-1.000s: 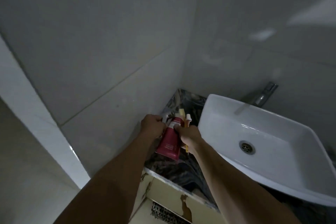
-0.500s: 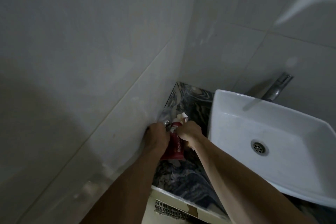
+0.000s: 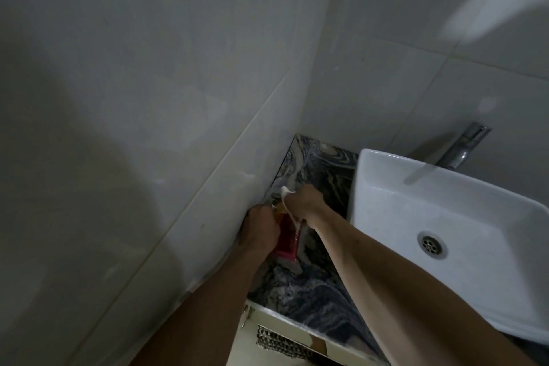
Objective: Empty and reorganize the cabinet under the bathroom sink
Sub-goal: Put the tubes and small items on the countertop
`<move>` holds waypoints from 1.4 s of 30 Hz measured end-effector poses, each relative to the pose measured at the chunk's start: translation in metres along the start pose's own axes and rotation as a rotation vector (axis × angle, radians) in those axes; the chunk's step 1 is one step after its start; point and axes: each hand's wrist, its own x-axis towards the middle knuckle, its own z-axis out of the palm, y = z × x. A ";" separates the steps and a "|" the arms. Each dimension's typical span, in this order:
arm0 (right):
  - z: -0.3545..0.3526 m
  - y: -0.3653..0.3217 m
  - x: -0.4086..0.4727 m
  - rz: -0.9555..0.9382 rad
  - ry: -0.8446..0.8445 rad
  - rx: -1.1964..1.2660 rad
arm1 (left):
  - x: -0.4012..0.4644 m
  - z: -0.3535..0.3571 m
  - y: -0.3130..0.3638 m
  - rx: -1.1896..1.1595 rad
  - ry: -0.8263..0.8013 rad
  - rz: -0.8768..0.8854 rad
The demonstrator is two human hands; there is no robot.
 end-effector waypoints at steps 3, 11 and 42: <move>-0.001 0.003 0.001 0.026 0.030 0.001 | 0.000 -0.004 0.001 -0.026 -0.034 0.012; 0.006 0.016 -0.002 0.038 0.042 0.079 | 0.001 -0.001 -0.001 -0.019 -0.084 0.020; -0.070 0.176 -0.213 -0.332 -0.199 -0.363 | -0.222 0.048 0.058 0.415 -0.081 -0.021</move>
